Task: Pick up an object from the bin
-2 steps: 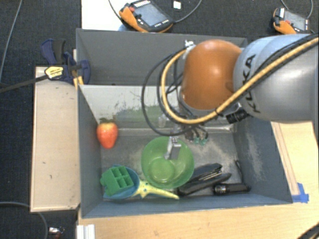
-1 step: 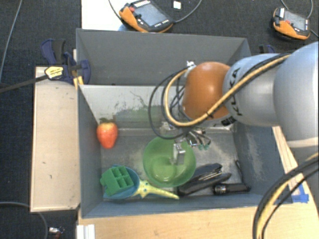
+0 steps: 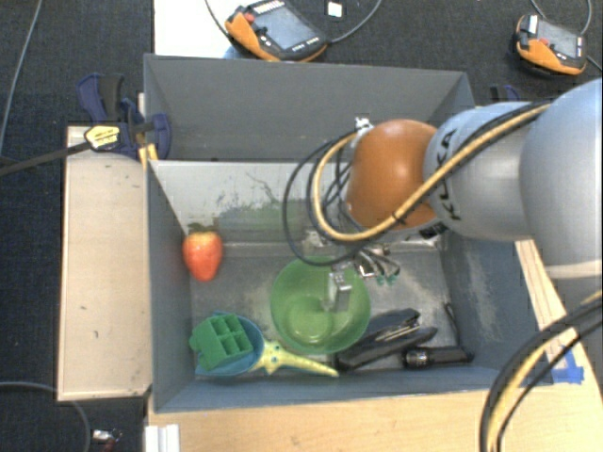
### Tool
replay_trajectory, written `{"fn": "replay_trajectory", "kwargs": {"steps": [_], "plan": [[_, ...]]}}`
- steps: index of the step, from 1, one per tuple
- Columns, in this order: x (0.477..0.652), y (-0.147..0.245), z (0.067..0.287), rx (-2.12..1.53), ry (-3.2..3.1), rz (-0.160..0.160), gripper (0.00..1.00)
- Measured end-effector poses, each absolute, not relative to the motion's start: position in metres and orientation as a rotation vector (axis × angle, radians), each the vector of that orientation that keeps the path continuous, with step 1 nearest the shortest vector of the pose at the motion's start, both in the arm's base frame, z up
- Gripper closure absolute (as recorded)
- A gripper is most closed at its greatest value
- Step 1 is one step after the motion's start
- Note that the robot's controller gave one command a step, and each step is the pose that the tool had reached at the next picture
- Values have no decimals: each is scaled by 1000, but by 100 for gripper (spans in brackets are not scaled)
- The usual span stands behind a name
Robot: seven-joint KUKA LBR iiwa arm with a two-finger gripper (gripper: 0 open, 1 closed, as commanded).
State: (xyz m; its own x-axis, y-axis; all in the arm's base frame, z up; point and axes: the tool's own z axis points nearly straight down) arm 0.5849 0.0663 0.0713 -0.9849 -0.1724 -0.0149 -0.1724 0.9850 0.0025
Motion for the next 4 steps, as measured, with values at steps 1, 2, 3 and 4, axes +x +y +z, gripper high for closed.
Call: {"fn": "replay_trajectory", "kwargs": {"steps": [1,2,3,4], "plan": [[589,67,70,-258,3126,4,0],[586,66,72,-254,3116,7,0],[591,69,74,-245,3123,12,100],[591,69,74,-244,3124,12,100]]}}
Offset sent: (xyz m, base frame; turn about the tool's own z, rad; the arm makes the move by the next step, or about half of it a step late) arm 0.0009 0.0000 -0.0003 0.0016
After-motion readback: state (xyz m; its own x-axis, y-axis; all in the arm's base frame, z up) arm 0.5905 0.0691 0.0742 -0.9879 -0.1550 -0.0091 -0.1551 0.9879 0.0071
